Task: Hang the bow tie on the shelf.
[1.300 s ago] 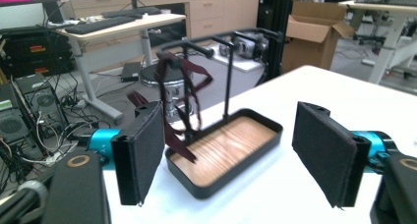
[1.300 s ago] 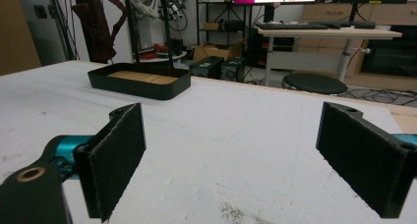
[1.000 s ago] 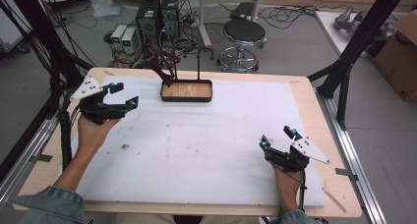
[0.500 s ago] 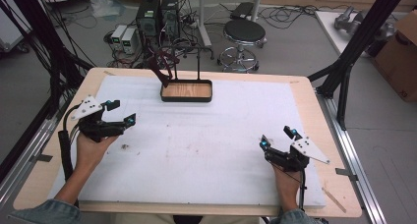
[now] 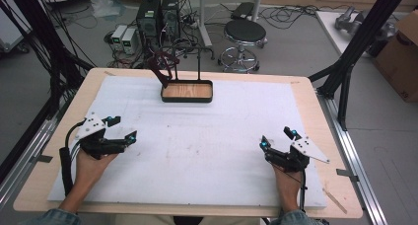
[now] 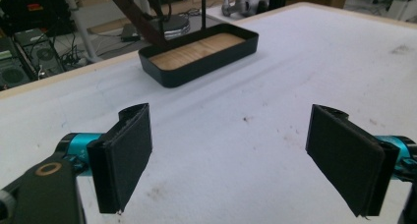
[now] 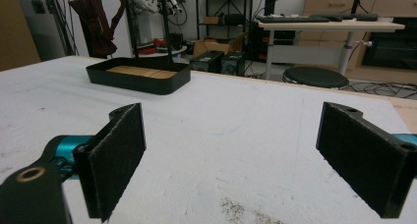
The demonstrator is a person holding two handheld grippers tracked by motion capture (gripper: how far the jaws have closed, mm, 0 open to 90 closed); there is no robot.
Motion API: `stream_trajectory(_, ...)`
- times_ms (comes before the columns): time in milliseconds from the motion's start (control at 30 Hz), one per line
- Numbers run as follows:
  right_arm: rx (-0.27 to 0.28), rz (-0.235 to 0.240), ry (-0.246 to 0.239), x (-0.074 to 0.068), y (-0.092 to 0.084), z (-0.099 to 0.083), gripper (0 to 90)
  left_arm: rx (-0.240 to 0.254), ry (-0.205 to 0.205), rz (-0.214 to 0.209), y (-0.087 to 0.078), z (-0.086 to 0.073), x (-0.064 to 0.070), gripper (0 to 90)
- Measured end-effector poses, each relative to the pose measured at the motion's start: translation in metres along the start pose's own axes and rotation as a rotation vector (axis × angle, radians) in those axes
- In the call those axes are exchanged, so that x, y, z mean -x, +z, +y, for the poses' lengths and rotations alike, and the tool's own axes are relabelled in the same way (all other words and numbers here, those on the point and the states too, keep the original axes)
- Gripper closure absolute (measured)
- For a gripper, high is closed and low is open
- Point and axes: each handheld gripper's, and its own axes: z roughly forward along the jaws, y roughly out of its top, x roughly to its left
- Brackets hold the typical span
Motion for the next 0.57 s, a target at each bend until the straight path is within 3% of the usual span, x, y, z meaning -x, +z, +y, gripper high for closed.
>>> stream_trajectory(300, -0.029, -0.001, 0.018, 0.000, 0.002, -0.001, 10.5, -0.006, -0.046, 0.005, 0.000, -0.012, -0.003, 18.0)
stream_trajectory(567, -0.029, 0.000, 0.018, 0.000, 0.002, -0.001, 10.5, -0.021, -0.037, 0.005, 0.004, -0.013, -0.001, 18.0)
